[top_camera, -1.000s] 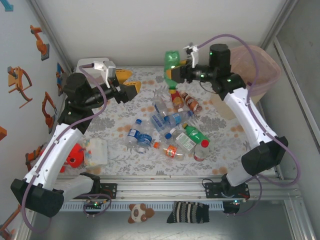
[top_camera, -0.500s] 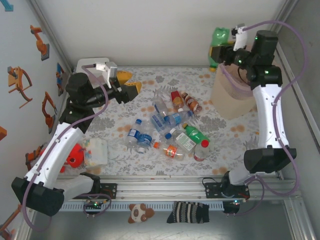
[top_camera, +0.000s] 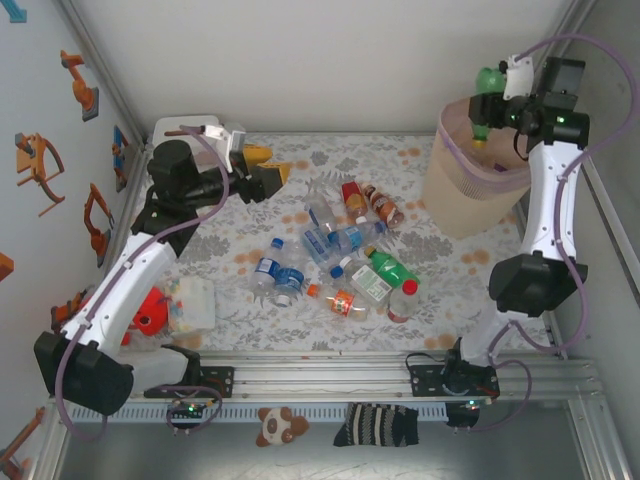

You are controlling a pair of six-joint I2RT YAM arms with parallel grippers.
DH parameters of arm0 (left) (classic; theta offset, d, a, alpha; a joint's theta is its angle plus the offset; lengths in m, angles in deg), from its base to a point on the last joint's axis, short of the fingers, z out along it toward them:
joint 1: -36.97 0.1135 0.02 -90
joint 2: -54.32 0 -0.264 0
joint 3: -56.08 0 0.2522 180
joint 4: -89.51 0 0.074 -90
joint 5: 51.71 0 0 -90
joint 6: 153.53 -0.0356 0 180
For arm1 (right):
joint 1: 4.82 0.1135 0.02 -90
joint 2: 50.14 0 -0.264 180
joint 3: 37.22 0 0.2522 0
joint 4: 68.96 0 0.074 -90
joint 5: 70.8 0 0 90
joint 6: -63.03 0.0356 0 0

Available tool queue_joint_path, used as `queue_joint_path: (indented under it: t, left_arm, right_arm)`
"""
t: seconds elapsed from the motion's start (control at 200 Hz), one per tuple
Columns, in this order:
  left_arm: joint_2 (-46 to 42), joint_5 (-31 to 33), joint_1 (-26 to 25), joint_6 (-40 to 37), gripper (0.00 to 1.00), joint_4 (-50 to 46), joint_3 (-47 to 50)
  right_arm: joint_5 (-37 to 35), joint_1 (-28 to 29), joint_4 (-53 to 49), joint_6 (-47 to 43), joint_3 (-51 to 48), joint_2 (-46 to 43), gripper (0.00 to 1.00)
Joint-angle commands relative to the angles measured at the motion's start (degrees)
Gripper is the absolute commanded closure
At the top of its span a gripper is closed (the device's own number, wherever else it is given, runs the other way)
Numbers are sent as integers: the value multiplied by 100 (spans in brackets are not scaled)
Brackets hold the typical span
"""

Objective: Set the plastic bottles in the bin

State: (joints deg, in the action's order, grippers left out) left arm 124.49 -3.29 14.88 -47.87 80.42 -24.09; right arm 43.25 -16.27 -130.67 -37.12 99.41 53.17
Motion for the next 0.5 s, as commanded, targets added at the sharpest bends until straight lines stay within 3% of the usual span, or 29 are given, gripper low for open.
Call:
queue_joint_path:
  t: [0.0,0.215,0.496]
  left_arm:
    - [108,-230,37,-5,22,-101,-269]
    - [499,-628,33,284,24,-52,-429]
    - [628,-660,29,359,24,-51,-408]
  right_arm:
    - [-191,-131,-1007,-539,370,266,51]
    - [-272,-163,-2247,-975,721,948,53]
    - [-295,-141,-2975,-1472,677,1560,53]
